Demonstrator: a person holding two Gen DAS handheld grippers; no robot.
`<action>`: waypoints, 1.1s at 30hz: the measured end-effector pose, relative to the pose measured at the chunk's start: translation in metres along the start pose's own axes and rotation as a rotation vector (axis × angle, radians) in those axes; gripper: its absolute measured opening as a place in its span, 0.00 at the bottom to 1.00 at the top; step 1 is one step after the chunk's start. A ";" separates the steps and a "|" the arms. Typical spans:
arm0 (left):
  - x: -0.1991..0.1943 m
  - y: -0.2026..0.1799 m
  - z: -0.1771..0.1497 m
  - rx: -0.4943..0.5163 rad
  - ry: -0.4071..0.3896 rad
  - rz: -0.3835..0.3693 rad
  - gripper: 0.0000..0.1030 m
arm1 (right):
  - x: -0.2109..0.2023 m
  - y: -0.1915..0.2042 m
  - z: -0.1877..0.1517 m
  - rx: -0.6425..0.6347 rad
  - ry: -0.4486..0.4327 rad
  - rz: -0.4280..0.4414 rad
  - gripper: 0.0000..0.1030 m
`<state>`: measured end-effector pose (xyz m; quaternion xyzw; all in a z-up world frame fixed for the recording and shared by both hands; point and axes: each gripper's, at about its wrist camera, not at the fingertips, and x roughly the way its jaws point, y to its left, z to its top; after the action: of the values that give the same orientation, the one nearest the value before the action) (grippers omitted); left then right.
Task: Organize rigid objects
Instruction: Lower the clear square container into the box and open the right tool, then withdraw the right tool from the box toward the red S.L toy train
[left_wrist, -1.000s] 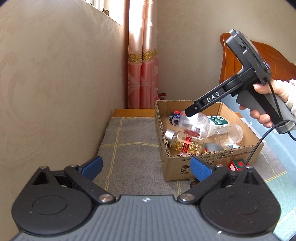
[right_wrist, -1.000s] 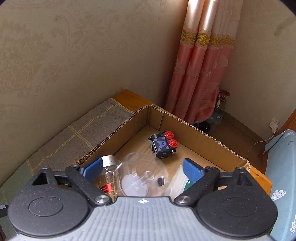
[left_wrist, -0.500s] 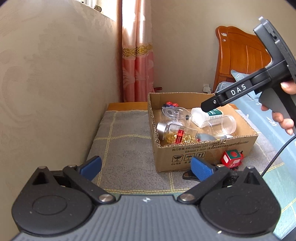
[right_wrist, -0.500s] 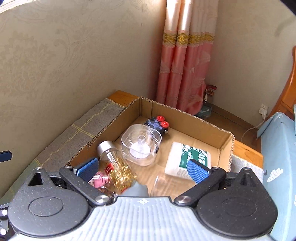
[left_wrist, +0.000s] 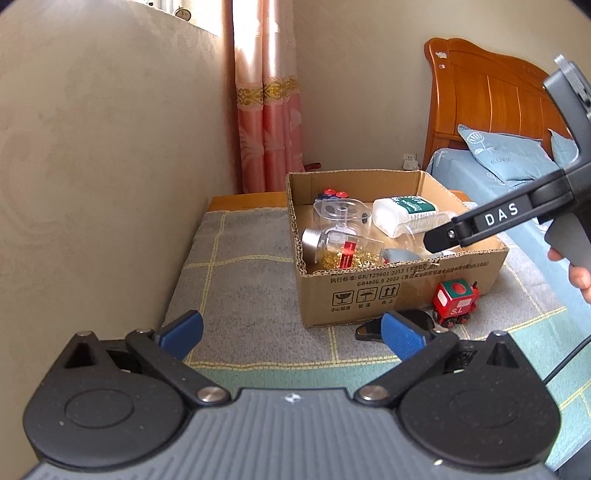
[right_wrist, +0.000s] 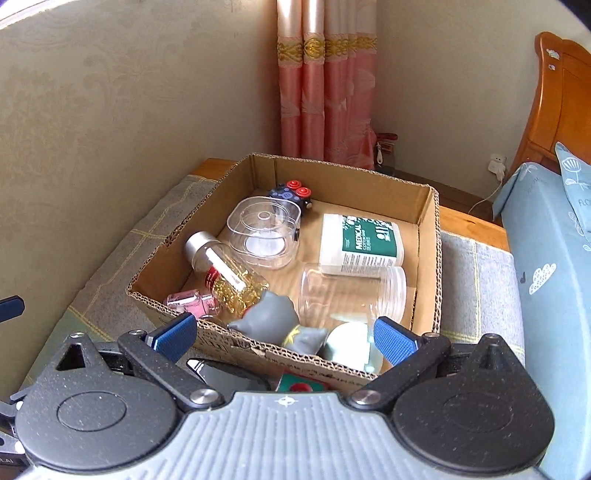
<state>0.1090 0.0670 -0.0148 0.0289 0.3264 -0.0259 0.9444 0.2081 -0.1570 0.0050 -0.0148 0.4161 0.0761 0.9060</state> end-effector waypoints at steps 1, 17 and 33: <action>0.001 0.000 0.000 0.000 0.003 0.003 0.99 | -0.002 -0.001 -0.005 0.007 -0.006 -0.012 1.00; 0.014 -0.004 -0.011 -0.001 0.045 -0.017 0.99 | 0.027 -0.017 -0.064 0.224 -0.008 -0.071 1.00; 0.022 -0.005 -0.014 0.007 0.078 -0.011 0.99 | 0.027 -0.061 -0.089 0.359 0.012 -0.145 1.00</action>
<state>0.1174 0.0621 -0.0397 0.0312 0.3631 -0.0309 0.9307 0.1676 -0.2220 -0.0762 0.1167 0.4264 -0.0648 0.8946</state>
